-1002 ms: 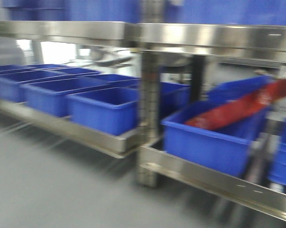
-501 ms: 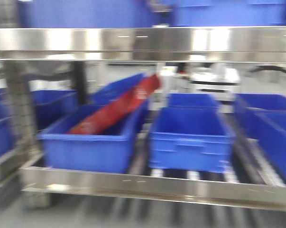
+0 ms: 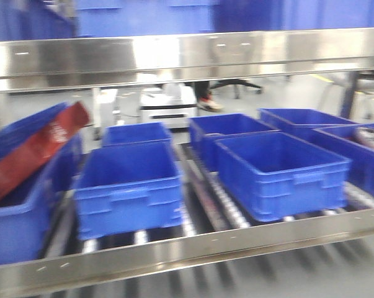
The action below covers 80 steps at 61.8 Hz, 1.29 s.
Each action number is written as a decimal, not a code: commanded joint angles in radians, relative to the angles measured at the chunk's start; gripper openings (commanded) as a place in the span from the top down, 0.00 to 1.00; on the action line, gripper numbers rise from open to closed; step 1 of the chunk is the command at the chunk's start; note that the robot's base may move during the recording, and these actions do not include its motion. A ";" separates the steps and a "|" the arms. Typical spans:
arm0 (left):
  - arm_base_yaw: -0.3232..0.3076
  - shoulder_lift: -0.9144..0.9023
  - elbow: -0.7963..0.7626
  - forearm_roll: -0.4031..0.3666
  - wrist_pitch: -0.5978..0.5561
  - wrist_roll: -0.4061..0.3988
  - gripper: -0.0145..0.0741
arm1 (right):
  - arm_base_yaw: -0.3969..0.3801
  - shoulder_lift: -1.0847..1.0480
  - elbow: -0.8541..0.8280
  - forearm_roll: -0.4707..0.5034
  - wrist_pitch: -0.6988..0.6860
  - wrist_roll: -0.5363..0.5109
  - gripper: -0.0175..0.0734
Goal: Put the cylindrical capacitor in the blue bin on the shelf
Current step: 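Approach the shelf and position both grippers over a blue bin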
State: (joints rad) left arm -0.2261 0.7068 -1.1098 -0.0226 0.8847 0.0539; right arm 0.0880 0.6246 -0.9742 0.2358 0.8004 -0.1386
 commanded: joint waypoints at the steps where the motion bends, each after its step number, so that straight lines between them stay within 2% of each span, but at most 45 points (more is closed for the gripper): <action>1: -0.006 -0.004 0.001 -0.009 -0.020 -0.006 0.96 | 0.002 -0.001 0.001 0.001 -0.027 -0.001 0.99; 80: -0.006 -0.004 0.001 -0.009 -0.020 -0.006 0.96 | 0.002 -0.001 0.001 0.004 -0.030 -0.001 0.99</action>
State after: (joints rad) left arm -0.2261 0.7068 -1.1098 -0.0250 0.8847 0.0539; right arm 0.0880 0.6246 -0.9742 0.2375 0.7985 -0.1386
